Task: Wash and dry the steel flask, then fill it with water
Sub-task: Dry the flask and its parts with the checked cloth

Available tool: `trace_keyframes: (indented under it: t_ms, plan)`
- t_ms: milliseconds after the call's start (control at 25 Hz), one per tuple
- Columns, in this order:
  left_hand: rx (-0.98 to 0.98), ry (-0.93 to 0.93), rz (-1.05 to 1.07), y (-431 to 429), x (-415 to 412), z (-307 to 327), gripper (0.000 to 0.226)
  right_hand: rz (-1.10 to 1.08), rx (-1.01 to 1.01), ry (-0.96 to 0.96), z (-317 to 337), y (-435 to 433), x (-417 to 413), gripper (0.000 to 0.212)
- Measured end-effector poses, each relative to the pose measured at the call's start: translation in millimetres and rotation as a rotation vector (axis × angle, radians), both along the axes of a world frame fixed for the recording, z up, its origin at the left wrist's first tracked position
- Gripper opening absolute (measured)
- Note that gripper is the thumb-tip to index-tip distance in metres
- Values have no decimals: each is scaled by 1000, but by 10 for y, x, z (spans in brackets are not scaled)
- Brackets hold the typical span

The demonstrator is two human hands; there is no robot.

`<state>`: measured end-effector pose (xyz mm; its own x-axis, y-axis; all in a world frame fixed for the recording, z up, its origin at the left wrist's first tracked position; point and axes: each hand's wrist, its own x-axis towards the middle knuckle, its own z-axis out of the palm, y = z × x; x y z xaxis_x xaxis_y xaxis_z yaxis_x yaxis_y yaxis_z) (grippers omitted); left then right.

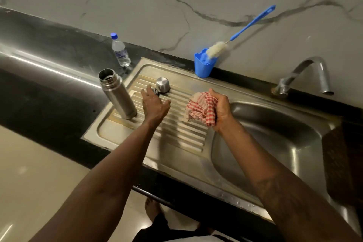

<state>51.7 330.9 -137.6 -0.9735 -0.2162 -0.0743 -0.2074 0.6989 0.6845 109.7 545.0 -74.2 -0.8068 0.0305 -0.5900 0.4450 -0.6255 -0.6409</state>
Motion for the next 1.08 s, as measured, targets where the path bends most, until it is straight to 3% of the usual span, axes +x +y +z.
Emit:
trace_keyframes:
  t_ms: [80, 240, 320, 400, 520, 640, 720, 840, 880, 1000, 1080]
  plan:
    - [-59, -76, -13, -8, -177, -102, 97, -8, 2, 30, -32, 100, 23, 49]
    - [-158, -17, 15, -36, -308, -109, 49, -53, -4, 46, -118, 282, 64, 48]
    - [-40, 12, 18, 27, -243, -17, 49, -82, 0, 92, -97, 295, 83, 55]
    - [141, -2, -5, 189, -103, 154, 64, -115, 77, 150, -27, 266, 98, 58]
    - [665, -140, -93, 493, 214, 535, 77, -103, 393, 305, 123, 241, 126, 53]
    - [1106, -236, -243, 790, 502, 832, 38, 141, 486, 584, 367, 192, 163, 64]
    - [1174, -215, -236, 1043, 665, 1017, 28, 216, 677, 650, 535, 131, 137, 61]
    - [1094, -167, -96, 1421, 848, 1265, 44, 17, 1354, 663, 678, 132, 125, 62]
    - [1075, -163, -64, 1484, 873, 1294, 46, -56, 1498, 720, 693, 153, 133, 61]
    - [1201, -187, -78, 1532, 913, 1296, 36, -145, 1675, 852, 749, 288, 141, 59]
    - [1295, -216, -129, 1504, 927, 1287, 31, -193, 1605, 864, 807, 337, 160, 51]
